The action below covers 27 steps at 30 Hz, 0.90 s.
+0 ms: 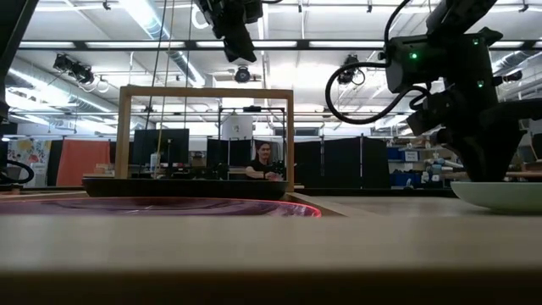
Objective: Place and stack plates onto a shelf
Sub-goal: Stack the small green transparent plate on the top of the small pink transparent plate on the shelf
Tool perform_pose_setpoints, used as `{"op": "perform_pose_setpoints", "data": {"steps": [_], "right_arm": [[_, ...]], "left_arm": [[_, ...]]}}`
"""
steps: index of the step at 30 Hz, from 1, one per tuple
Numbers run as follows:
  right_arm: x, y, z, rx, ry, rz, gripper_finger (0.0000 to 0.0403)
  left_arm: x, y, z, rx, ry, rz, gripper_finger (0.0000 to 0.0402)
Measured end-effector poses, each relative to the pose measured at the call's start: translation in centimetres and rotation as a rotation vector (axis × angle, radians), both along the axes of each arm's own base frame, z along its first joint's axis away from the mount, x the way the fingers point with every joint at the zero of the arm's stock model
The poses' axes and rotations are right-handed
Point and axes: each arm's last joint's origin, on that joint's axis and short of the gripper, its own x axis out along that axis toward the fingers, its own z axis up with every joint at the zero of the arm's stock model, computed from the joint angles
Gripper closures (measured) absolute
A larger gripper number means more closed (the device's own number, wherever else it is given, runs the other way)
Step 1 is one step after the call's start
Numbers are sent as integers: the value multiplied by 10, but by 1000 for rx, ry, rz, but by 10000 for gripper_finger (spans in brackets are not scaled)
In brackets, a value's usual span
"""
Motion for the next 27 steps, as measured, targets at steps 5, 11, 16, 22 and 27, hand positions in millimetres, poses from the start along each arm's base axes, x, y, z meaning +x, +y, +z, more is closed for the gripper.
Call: {"op": "perform_pose_setpoints", "data": {"steps": [5,11,16,22,27], "right_arm": [[0,1,0,34,-5,15,249],[3,1,-8,37,38,16,249],[5,2,-17,85,88,28,249],[5,2,-15,95,73,32,249],[5,2,-16,95,76,32,249]], "left_arm": [[0,0,0,0,0,0,246],[0,0,0,0,0,0,246],[0,0,0,0,0,0,246],[0,0,0,0,0,0,246],[0,0,0,0,0,0,246]]}}
